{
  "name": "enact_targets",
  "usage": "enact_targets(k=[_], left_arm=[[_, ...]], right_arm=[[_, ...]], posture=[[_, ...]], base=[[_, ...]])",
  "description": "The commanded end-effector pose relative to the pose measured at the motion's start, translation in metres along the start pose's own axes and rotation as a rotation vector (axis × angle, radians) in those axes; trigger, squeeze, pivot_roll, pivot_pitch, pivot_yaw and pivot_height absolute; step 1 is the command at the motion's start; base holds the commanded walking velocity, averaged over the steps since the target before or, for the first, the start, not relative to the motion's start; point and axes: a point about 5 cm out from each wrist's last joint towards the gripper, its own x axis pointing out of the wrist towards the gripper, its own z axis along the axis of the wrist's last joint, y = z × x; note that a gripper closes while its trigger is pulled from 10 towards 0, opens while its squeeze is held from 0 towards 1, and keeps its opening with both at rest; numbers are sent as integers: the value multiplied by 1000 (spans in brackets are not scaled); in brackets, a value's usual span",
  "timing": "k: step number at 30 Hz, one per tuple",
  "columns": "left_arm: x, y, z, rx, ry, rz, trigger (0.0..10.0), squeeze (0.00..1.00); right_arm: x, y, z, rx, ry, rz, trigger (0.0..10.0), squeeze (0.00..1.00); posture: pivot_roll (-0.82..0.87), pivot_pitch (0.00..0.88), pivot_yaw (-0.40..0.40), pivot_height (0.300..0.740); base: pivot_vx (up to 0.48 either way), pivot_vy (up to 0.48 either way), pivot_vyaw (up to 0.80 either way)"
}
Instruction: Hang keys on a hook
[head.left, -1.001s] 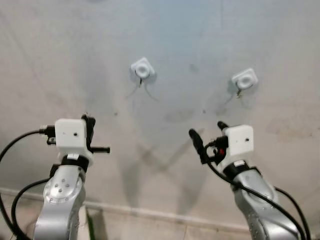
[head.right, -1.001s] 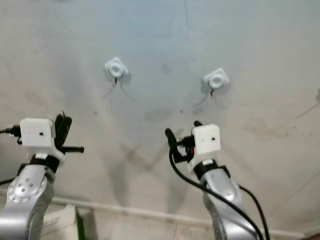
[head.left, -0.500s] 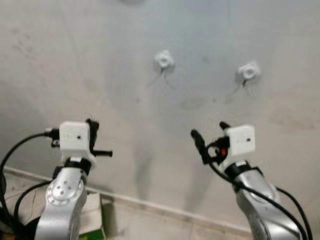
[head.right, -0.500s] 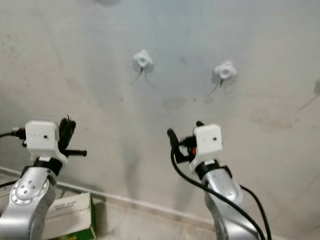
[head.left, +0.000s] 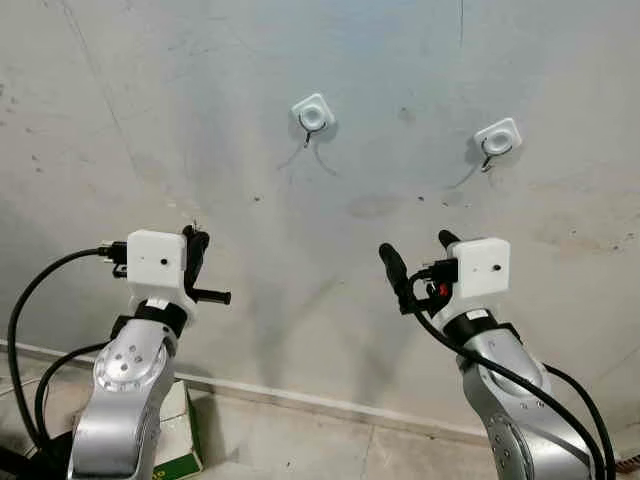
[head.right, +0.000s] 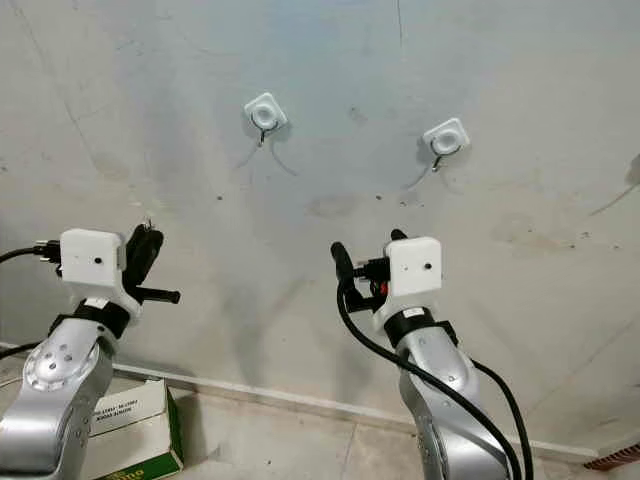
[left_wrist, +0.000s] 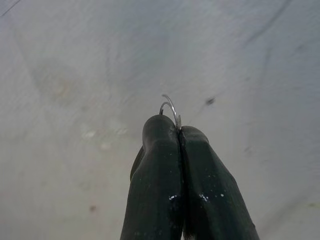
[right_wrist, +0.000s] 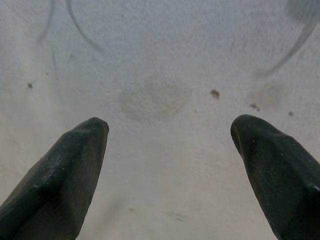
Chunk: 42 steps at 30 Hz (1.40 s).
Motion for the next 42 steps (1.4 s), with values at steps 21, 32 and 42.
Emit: enact_targets(k=[21, 32, 42], left_arm=[[92, 4, 36, 287, -166, 86, 10000, 0], [88, -36, 54, 122, -298, -28, 10000, 0], [63, -34, 34, 181, -280, -16, 10000, 0]], right_arm=[[3, 2, 9, -11, -4, -5, 10000, 0], [3, 0, 11, -2, -8, -10, 10000, 0], [10, 7, 8, 33, 7, 15, 10000, 0]], posture=[[-2, 15, -36, 740], [1, 11, -38, 740], [40, 0, -53, 740]], base=[[0, 0, 0], [0, 0, 0], [0, 0, -610]])
